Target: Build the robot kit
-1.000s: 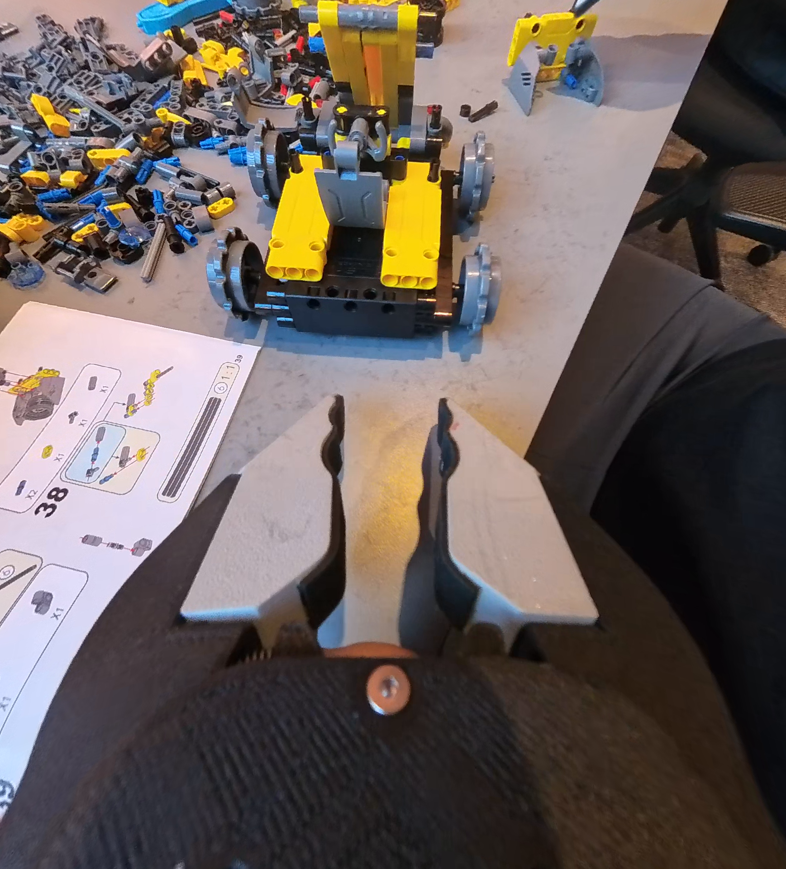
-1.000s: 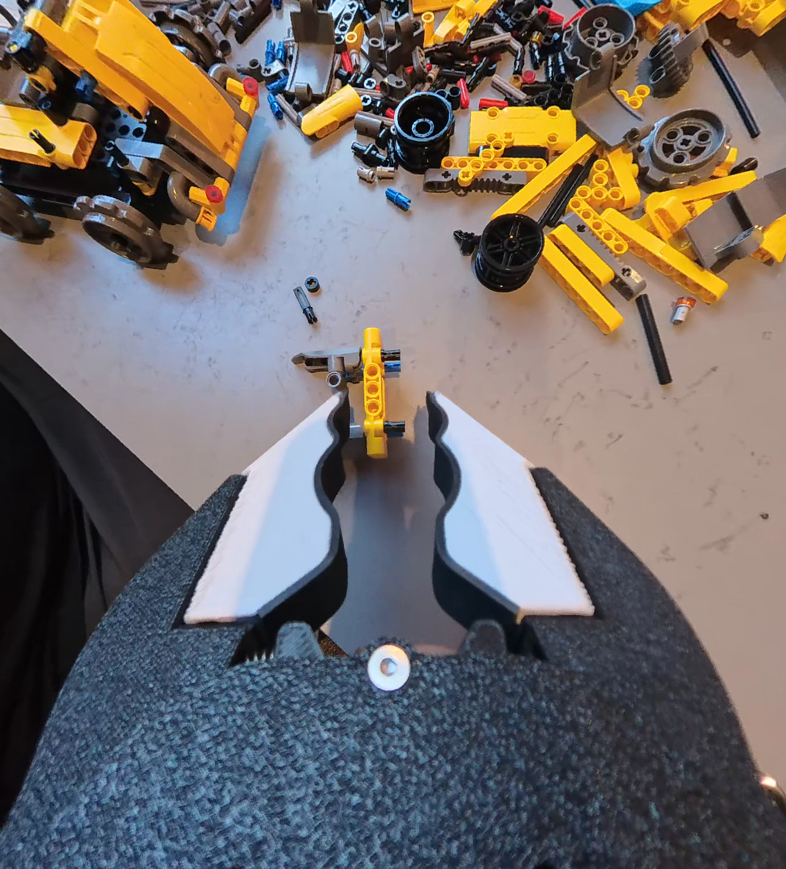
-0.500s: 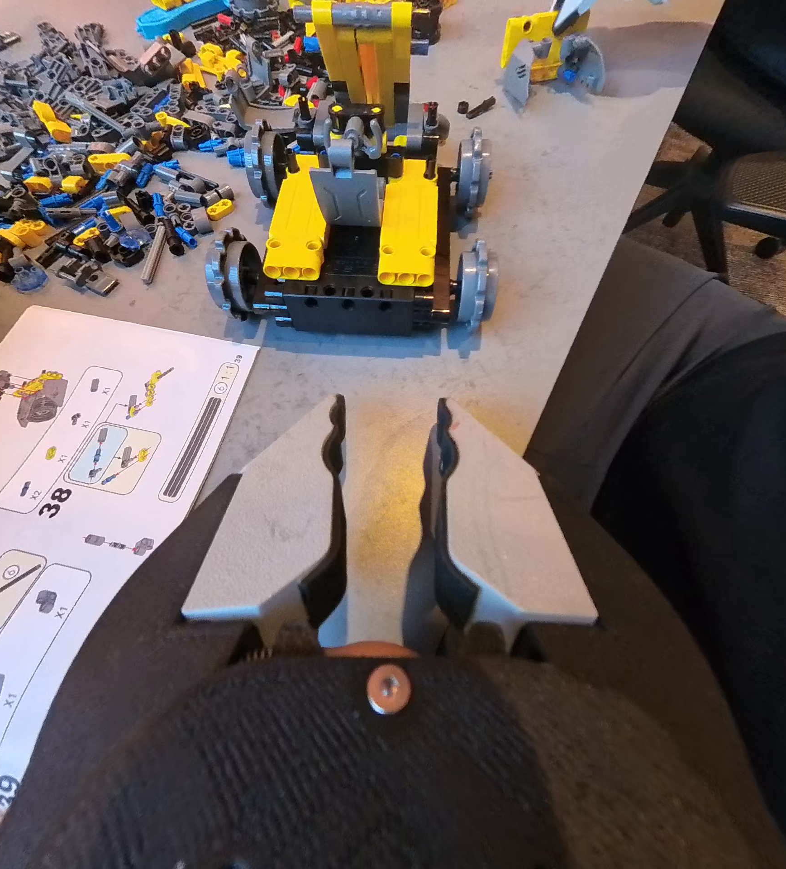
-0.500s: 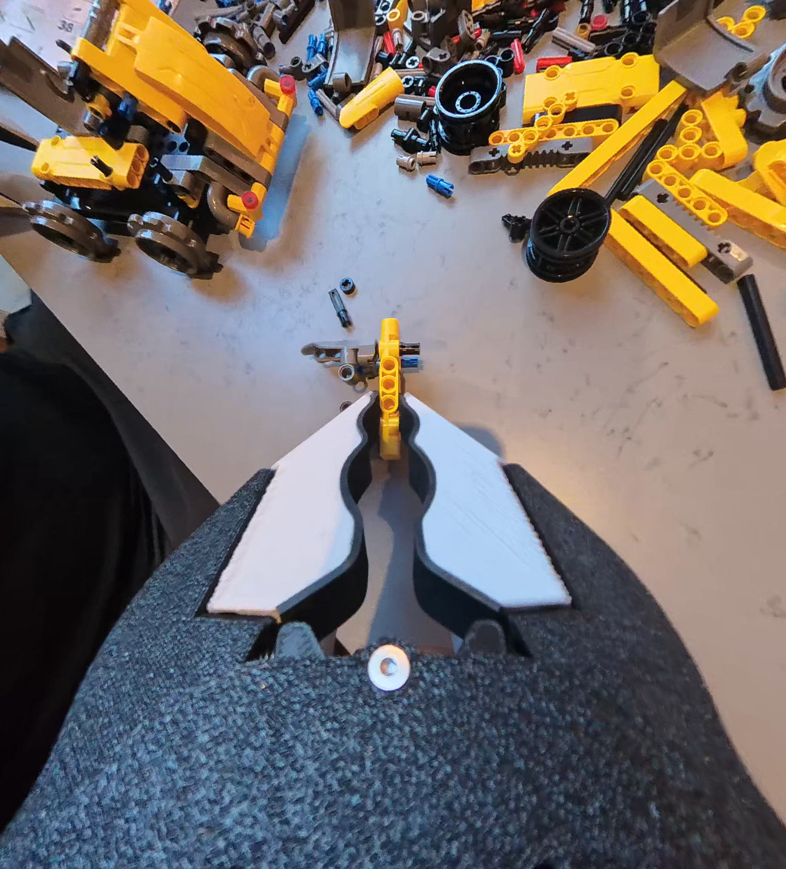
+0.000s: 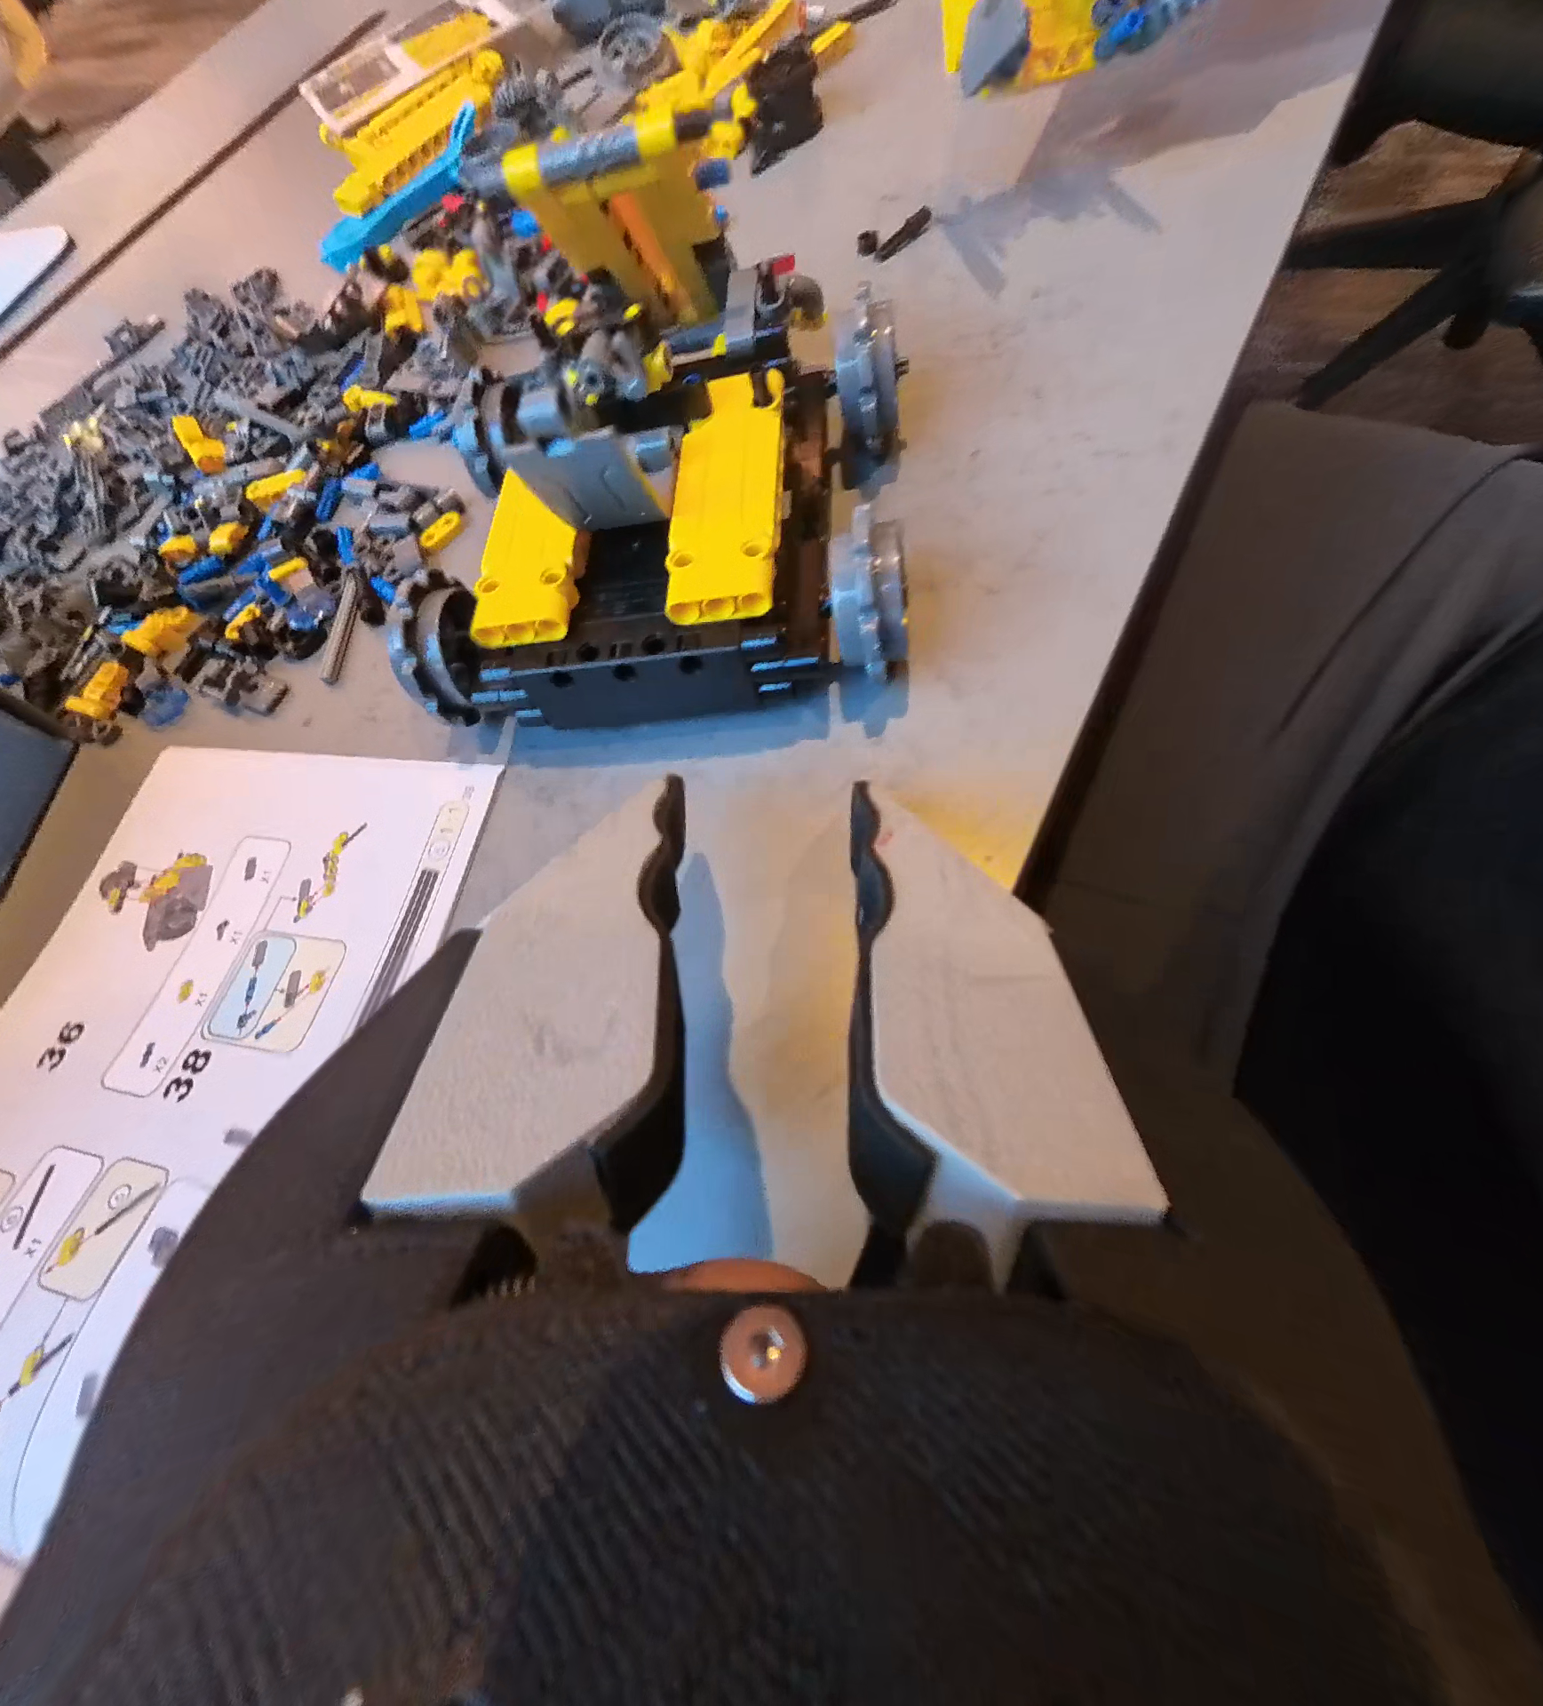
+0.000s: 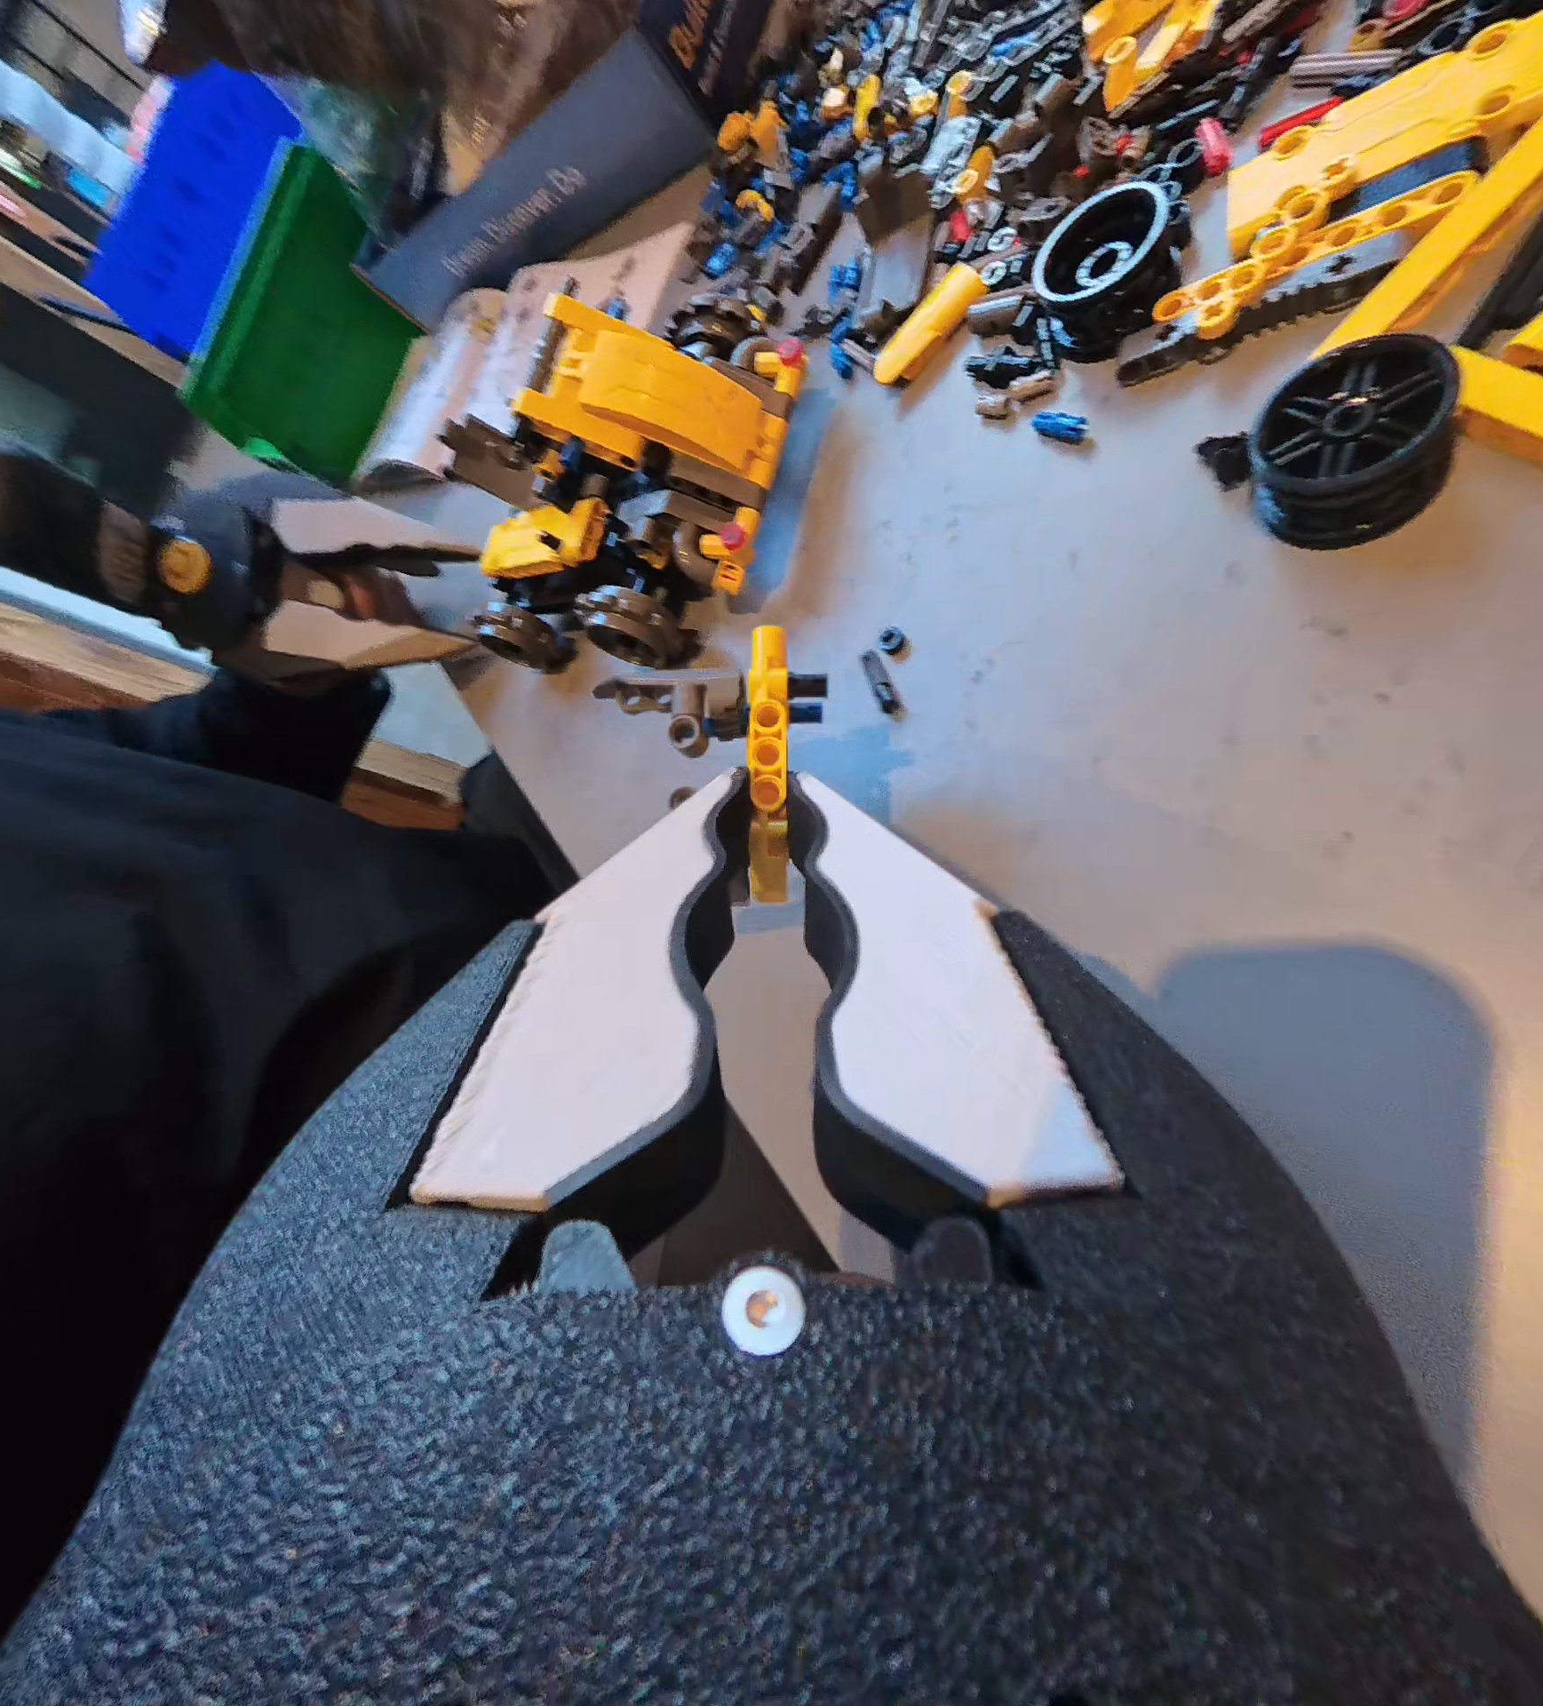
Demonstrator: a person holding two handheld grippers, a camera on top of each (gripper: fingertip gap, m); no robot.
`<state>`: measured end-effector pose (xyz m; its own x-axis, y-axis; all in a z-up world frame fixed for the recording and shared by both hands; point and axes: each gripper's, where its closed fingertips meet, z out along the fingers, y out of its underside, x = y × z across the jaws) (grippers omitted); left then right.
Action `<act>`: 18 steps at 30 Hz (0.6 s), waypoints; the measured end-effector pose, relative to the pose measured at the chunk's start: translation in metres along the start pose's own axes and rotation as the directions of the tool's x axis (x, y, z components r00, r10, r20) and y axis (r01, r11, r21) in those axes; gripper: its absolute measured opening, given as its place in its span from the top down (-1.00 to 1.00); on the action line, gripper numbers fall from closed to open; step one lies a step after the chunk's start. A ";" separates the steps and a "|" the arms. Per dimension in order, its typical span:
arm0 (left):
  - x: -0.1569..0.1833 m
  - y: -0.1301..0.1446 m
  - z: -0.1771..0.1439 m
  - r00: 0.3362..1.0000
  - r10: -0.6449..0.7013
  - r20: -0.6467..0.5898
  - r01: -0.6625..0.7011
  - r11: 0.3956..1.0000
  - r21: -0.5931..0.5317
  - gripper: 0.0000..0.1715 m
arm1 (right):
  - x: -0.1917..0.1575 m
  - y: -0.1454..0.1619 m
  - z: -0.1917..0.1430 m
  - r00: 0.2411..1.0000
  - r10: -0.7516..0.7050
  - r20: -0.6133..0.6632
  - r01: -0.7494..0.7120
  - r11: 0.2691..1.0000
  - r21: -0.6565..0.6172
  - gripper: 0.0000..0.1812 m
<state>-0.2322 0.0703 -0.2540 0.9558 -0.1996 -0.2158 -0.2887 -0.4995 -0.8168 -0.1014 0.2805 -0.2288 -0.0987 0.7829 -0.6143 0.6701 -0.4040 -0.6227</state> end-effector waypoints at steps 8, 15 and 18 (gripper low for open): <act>0.017 -0.012 0.004 0.990 0.141 0.028 -0.142 0.989 0.043 0.58 | -0.030 0.003 0.003 0.983 0.071 0.167 -0.081 0.995 0.059 0.93; 0.021 -0.016 0.001 0.989 0.145 0.030 -0.146 0.988 0.048 0.58 | -0.039 0.006 0.007 0.968 0.125 0.218 -0.143 0.987 0.067 0.92; 0.029 -0.028 0.002 0.986 0.164 0.011 -0.164 0.984 0.065 0.58 | -0.048 0.006 0.008 0.960 0.124 0.251 -0.145 0.987 0.064 0.92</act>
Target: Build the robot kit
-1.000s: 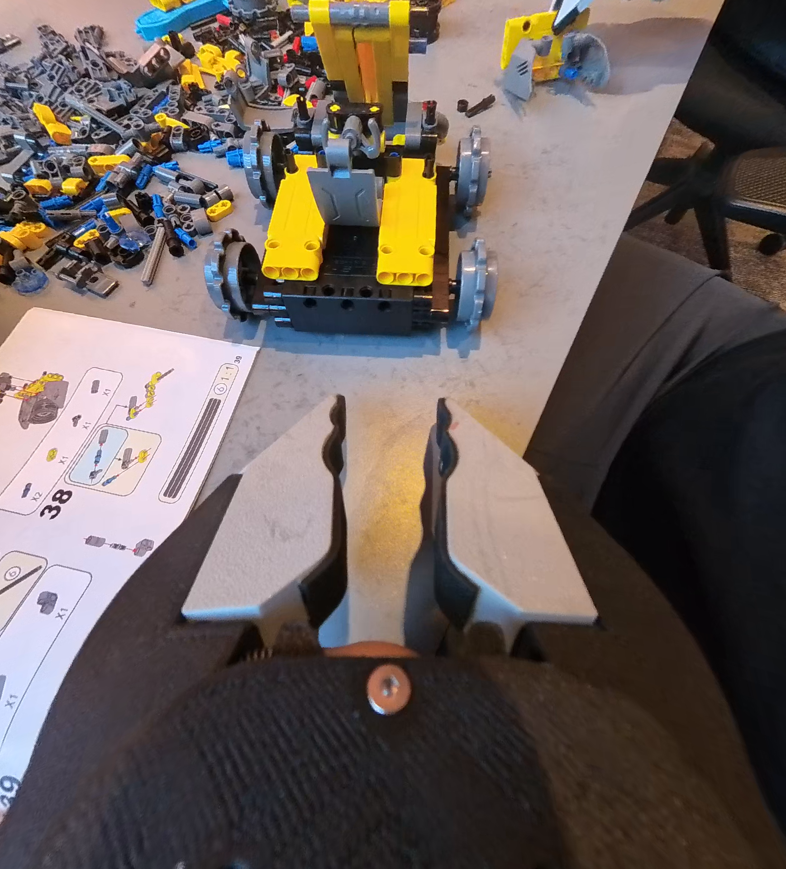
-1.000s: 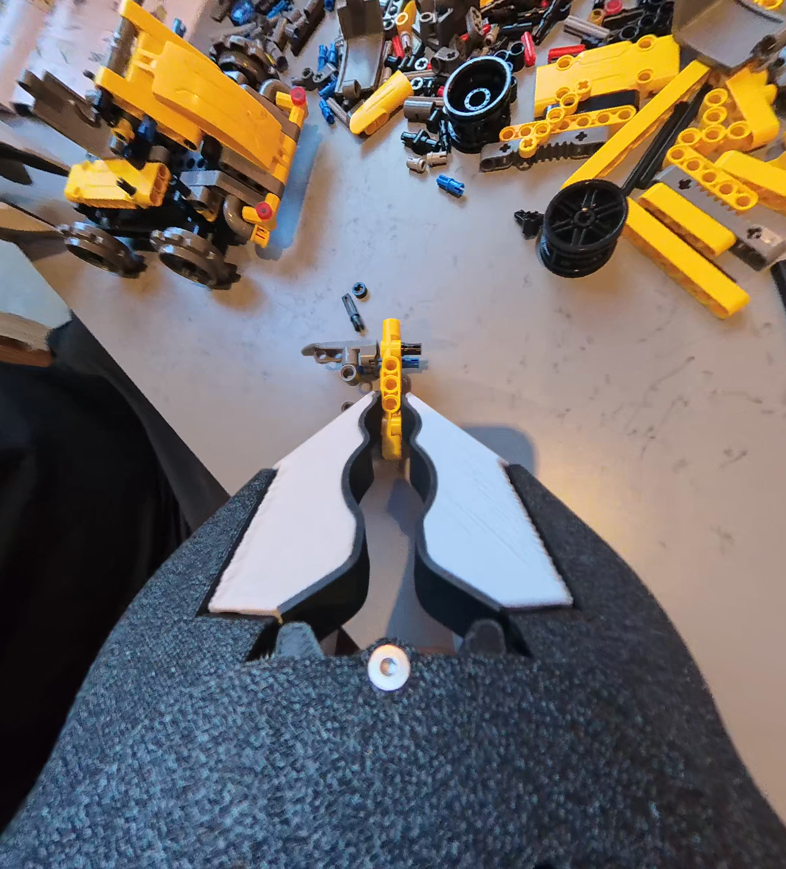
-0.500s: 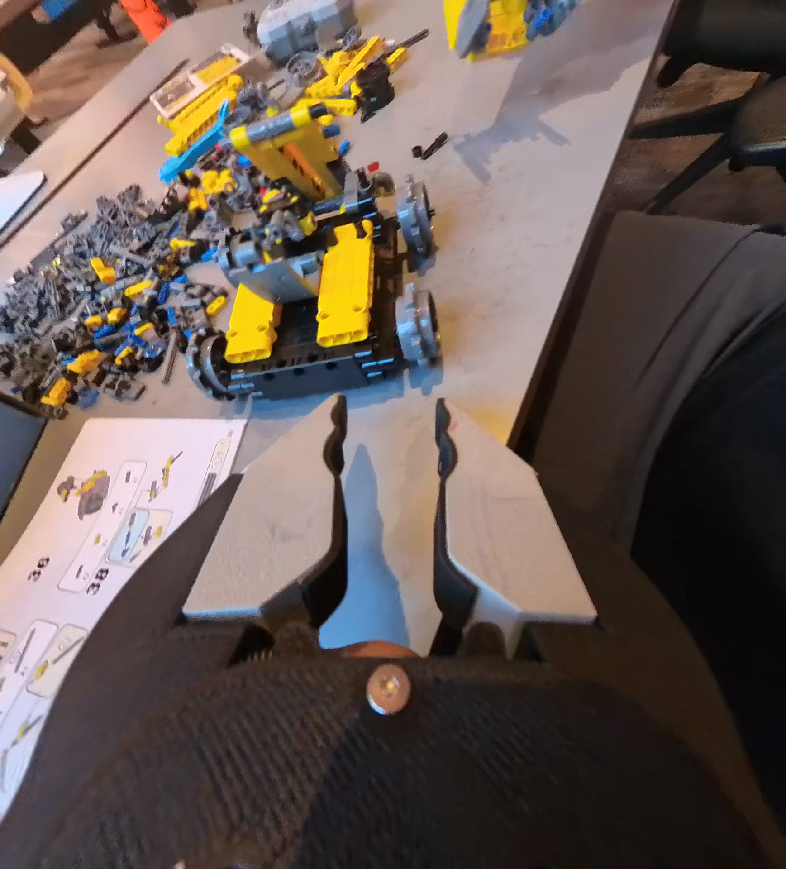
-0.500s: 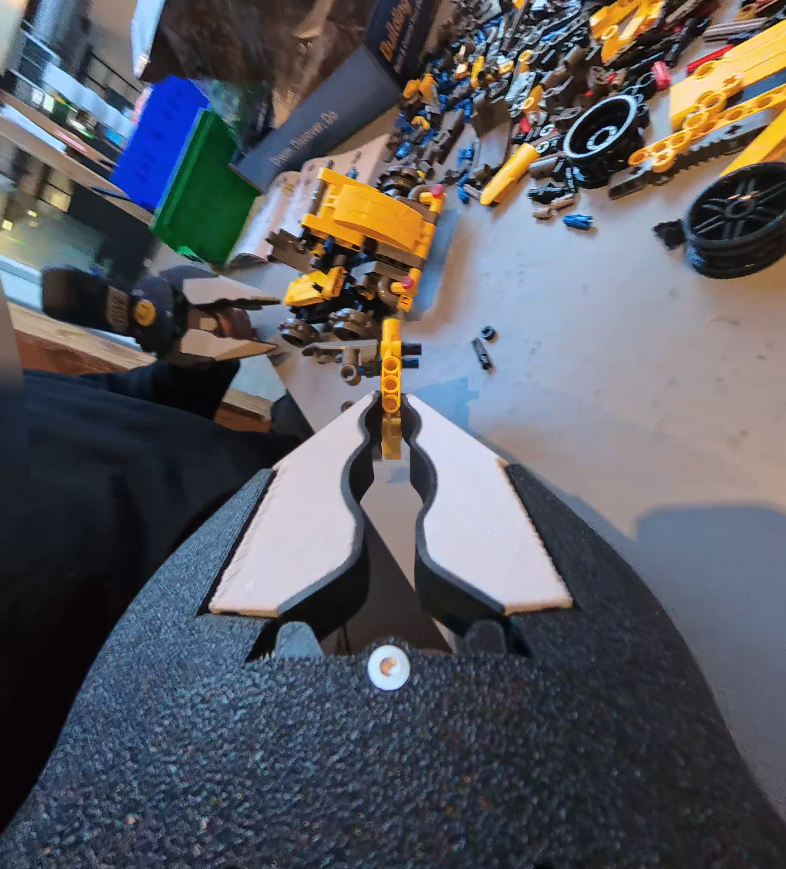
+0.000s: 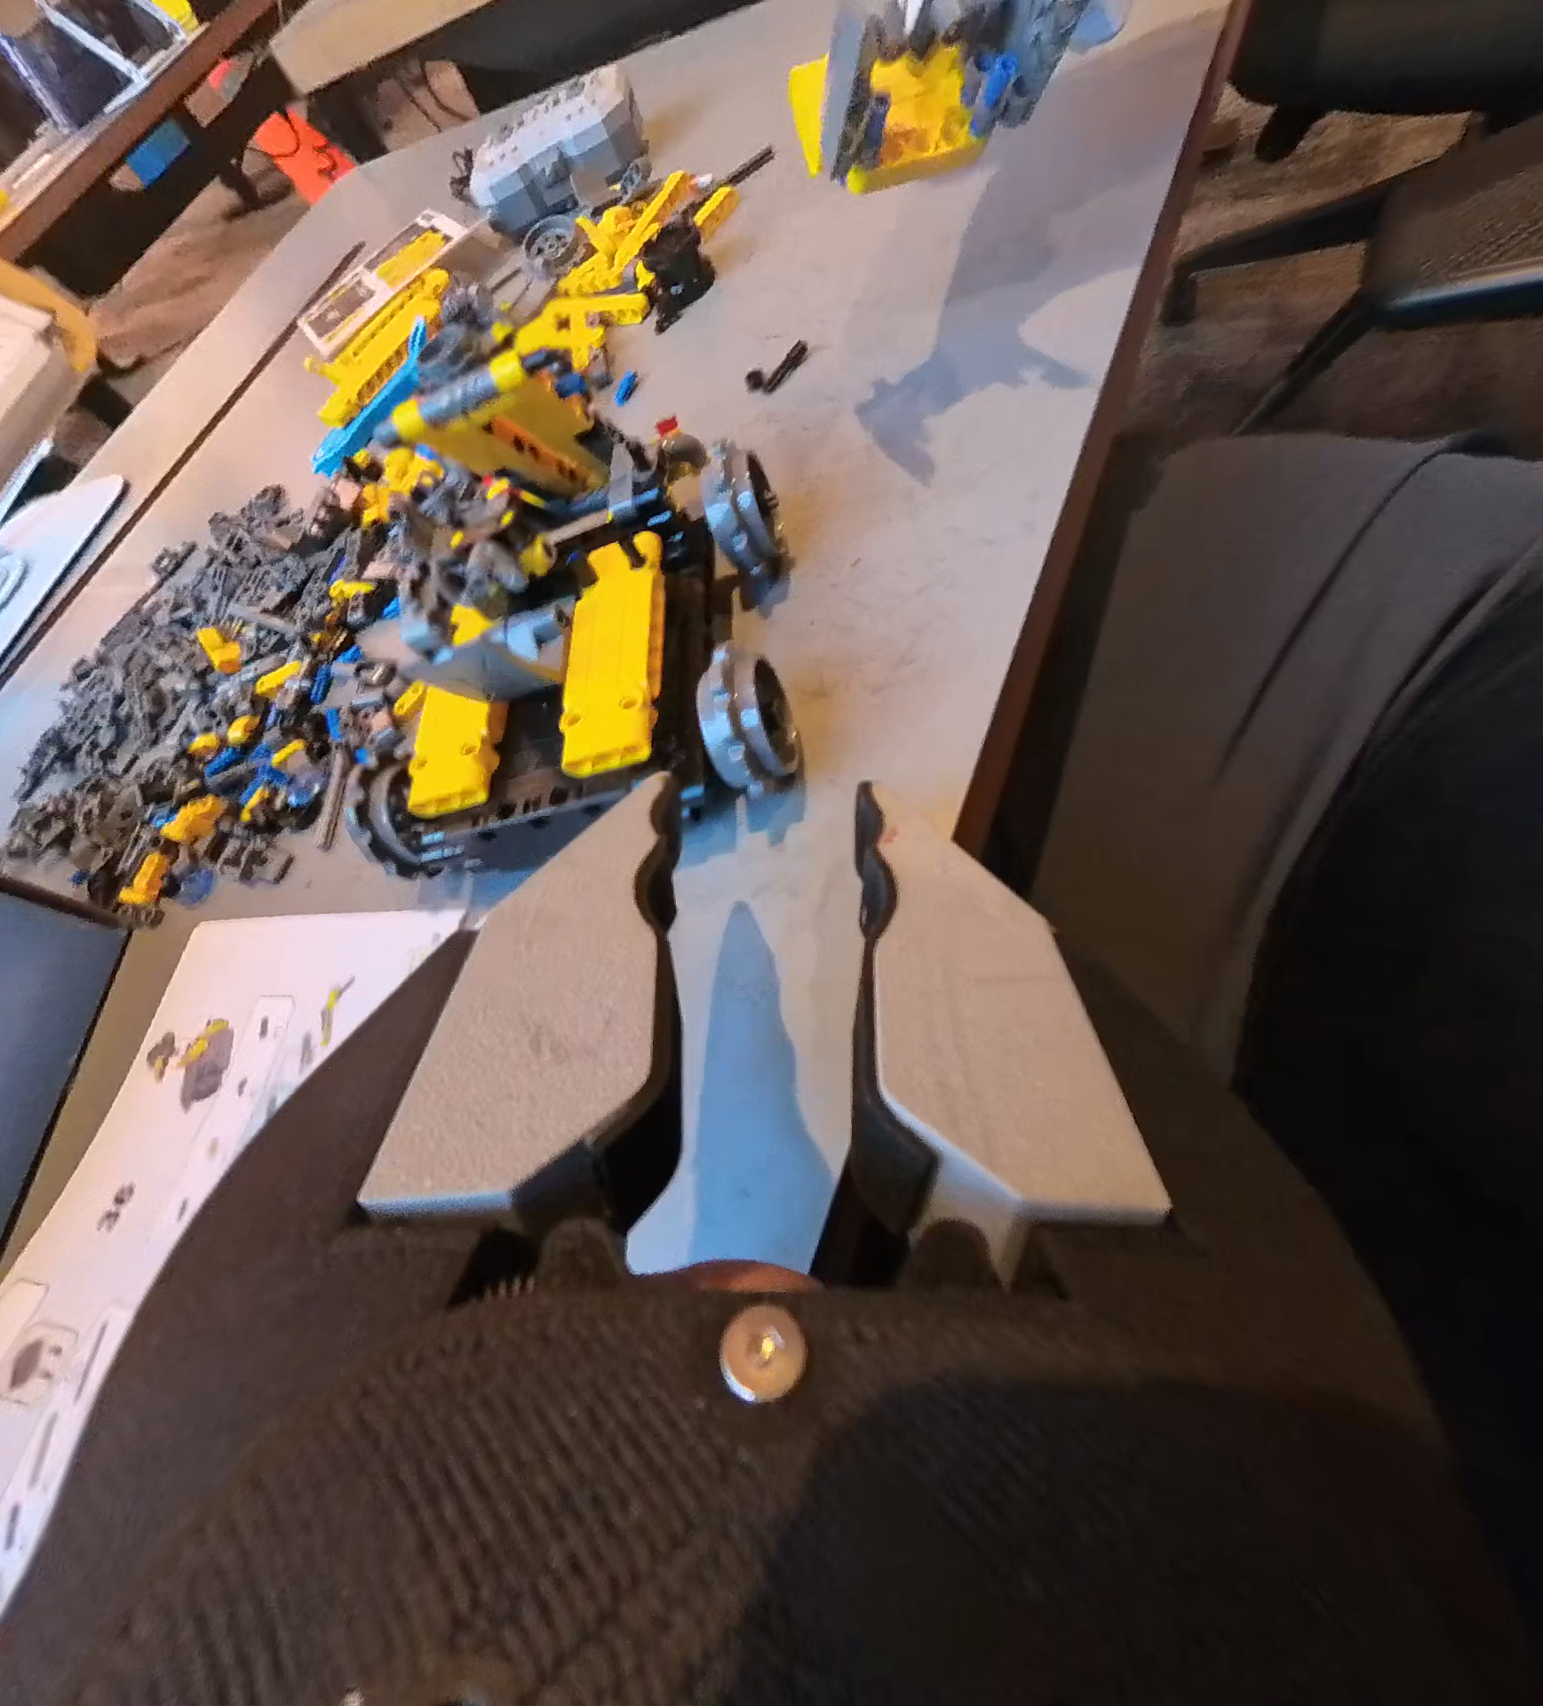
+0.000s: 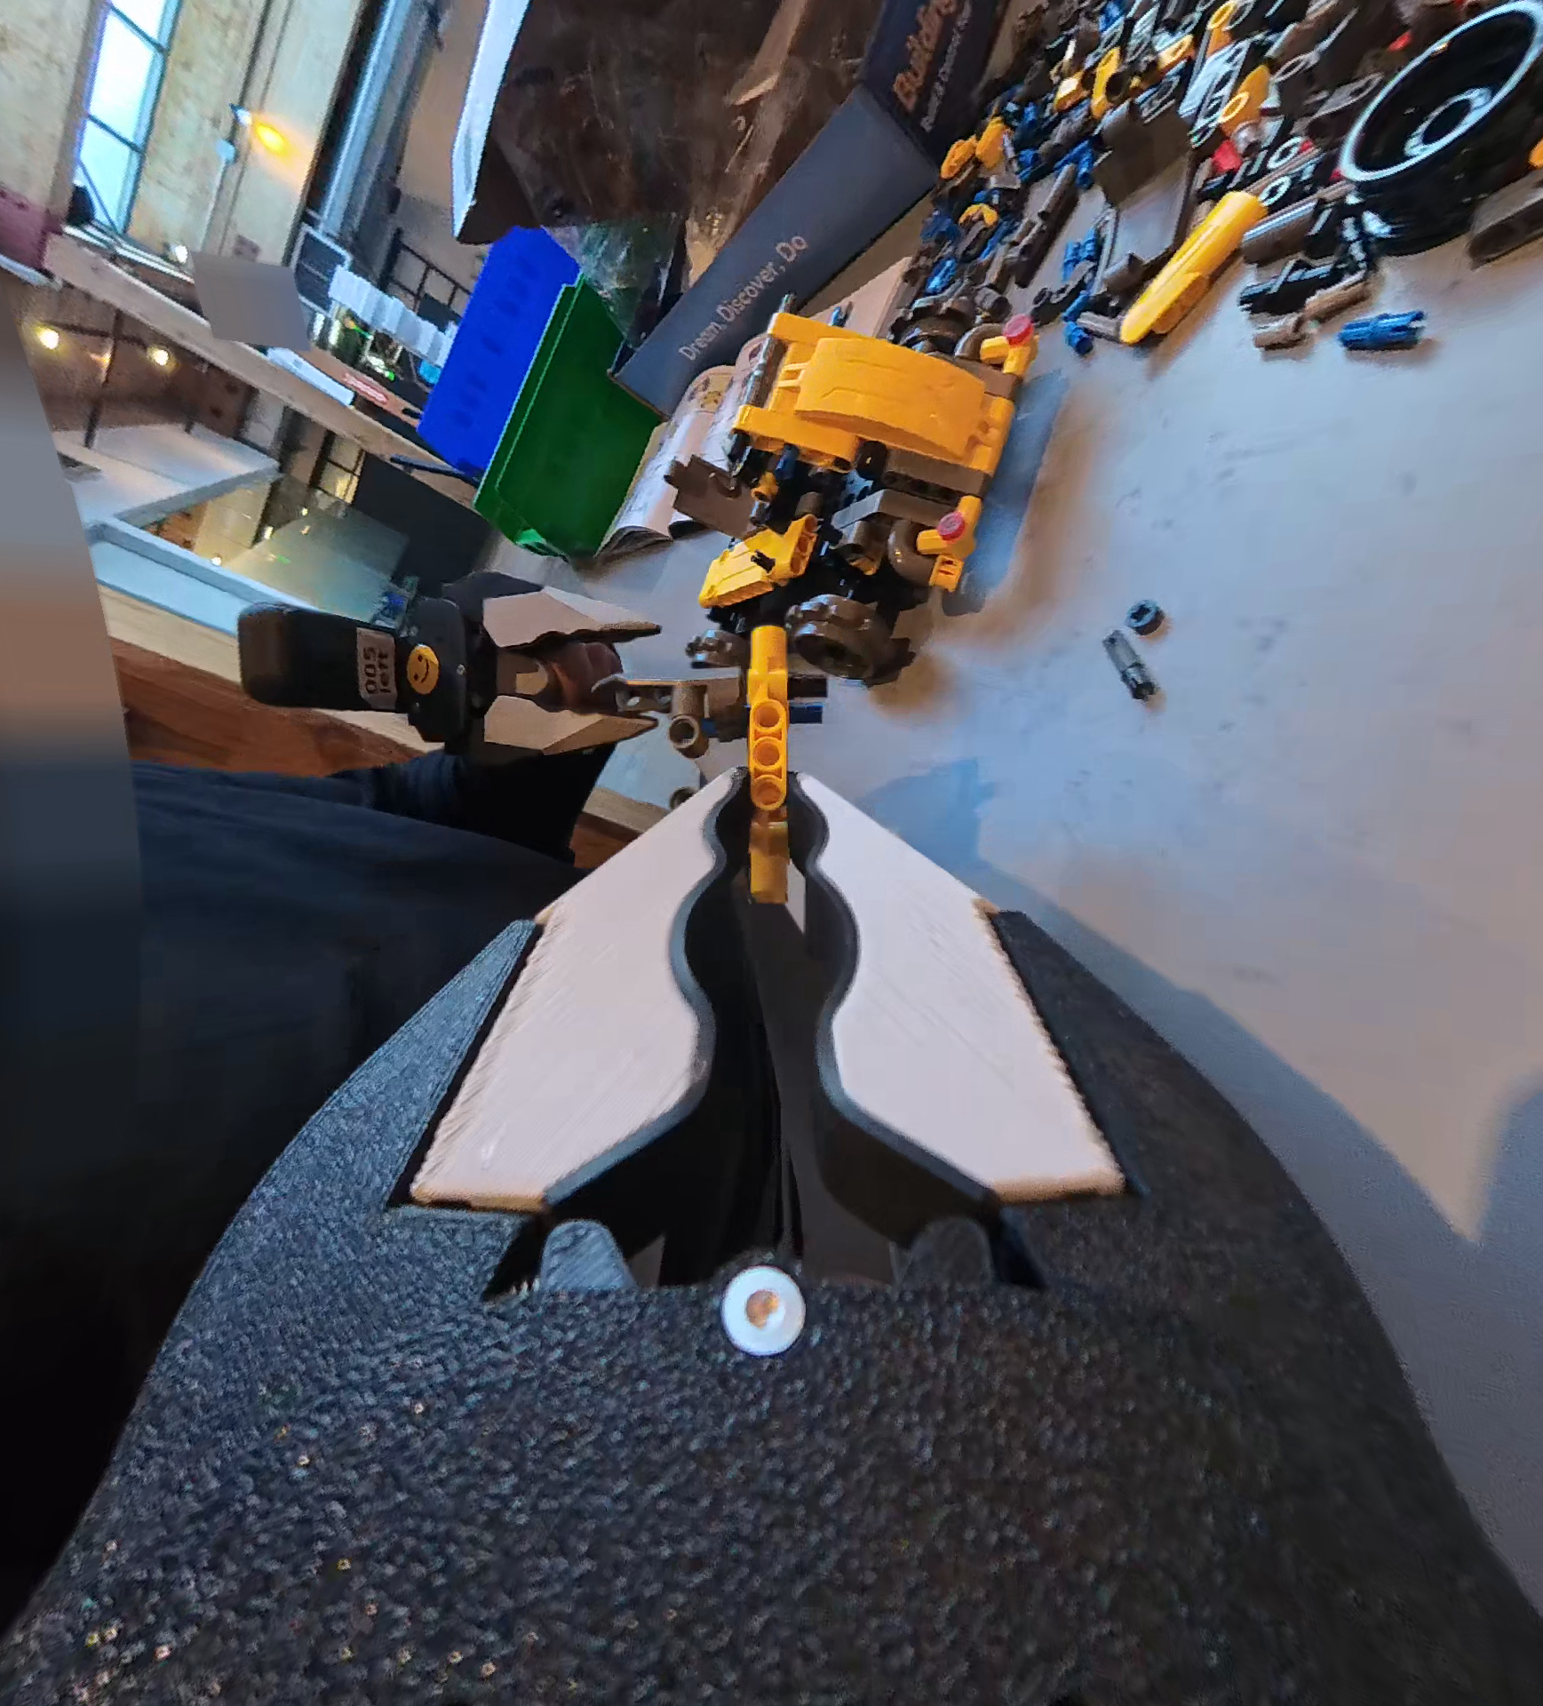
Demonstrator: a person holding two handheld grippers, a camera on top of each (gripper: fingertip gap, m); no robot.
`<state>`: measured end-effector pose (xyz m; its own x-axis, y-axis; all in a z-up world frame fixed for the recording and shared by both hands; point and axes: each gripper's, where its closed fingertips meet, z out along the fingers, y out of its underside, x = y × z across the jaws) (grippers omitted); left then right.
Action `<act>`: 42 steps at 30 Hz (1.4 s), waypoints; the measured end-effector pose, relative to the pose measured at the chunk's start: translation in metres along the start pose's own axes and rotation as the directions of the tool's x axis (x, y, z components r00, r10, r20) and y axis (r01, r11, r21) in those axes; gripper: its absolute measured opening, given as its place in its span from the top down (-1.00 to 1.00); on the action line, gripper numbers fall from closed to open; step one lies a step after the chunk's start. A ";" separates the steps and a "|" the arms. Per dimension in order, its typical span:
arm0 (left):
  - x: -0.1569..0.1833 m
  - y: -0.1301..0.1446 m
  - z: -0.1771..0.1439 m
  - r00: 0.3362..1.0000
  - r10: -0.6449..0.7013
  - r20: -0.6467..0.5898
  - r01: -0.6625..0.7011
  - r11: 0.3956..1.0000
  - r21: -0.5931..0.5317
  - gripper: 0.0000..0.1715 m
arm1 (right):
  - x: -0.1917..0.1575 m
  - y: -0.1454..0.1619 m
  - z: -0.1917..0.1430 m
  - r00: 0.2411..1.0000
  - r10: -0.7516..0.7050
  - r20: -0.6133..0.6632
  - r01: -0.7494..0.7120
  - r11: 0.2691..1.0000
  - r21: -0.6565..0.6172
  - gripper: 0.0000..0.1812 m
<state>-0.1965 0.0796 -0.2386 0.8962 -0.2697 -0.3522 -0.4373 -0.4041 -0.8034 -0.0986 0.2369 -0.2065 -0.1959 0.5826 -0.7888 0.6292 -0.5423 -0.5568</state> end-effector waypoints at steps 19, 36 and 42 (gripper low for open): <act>0.054 -0.106 0.070 0.804 0.509 -0.307 -0.502 0.858 0.109 0.44 | -0.034 0.037 0.020 0.968 0.152 0.199 -0.080 0.942 -0.326 0.92; 0.060 -0.079 0.098 0.951 0.132 -0.278 -0.146 0.989 -0.032 0.65 | 0.001 0.035 0.035 0.988 0.129 0.089 -0.080 0.902 -0.425 0.85; 0.037 -0.063 0.114 0.969 -0.135 -0.207 0.102 0.981 -0.164 0.65 | 0.012 0.002 0.017 0.992 -0.124 -0.008 0.116 0.951 -0.285 0.62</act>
<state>-0.1267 0.1950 -0.2557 0.9120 -0.3879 -0.1333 -0.3503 -0.5676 -0.7451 -0.1123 0.2323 -0.2214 -0.2664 0.6499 -0.7118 0.7901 -0.2757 -0.5474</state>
